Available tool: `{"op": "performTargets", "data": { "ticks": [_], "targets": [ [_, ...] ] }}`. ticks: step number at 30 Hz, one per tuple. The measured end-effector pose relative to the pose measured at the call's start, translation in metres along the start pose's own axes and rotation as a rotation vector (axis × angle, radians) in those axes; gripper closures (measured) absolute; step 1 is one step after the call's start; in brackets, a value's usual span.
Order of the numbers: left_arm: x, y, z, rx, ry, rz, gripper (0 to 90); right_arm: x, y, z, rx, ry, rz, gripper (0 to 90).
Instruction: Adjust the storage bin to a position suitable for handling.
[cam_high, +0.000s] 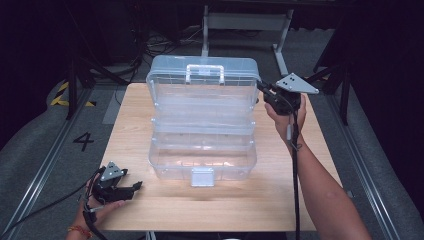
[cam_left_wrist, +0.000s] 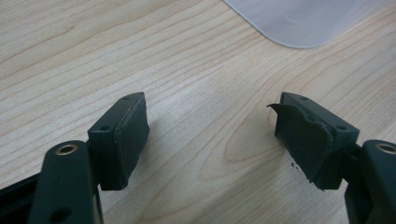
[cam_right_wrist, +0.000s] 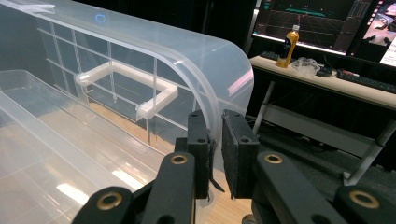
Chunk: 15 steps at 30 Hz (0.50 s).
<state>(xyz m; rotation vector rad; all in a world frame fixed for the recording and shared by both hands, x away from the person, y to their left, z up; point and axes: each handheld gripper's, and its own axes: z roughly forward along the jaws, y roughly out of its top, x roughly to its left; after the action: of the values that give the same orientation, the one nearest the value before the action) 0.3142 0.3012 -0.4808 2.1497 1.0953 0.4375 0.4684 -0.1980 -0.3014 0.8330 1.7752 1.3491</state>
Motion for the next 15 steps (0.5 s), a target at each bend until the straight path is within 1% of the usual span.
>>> {"op": "performTargets", "data": {
  "ticks": [4, 8, 10, 12, 15],
  "targets": [
    [0.0, 0.0, 0.0, 0.006, -0.001, -0.003, 25.9, -0.003, 0.002, 0.003, 0.006, 0.009, 0.007, 82.4],
    [0.0, 0.0, 0.0, 0.006, -0.002, -0.003, 25.7, -0.006, 0.003, 0.008, 0.013, 0.007, 0.001, 82.8],
    [0.0, 0.0, 0.0, 0.006, -0.002, -0.001, 25.5, -0.007, 0.004, 0.011, 0.012, 0.013, 0.021, 83.2],
    [0.0, 0.0, 0.0, 0.005, 0.002, -0.004, 25.4, -0.008, 0.004, 0.013, 0.015, 0.007, 0.012, 83.4],
    [-0.001, 0.0, 0.0, 0.001, 0.005, -0.01, 25.0, -0.01, 0.006, 0.015, 0.023, 0.012, 0.027, 83.6]
  ]
}}
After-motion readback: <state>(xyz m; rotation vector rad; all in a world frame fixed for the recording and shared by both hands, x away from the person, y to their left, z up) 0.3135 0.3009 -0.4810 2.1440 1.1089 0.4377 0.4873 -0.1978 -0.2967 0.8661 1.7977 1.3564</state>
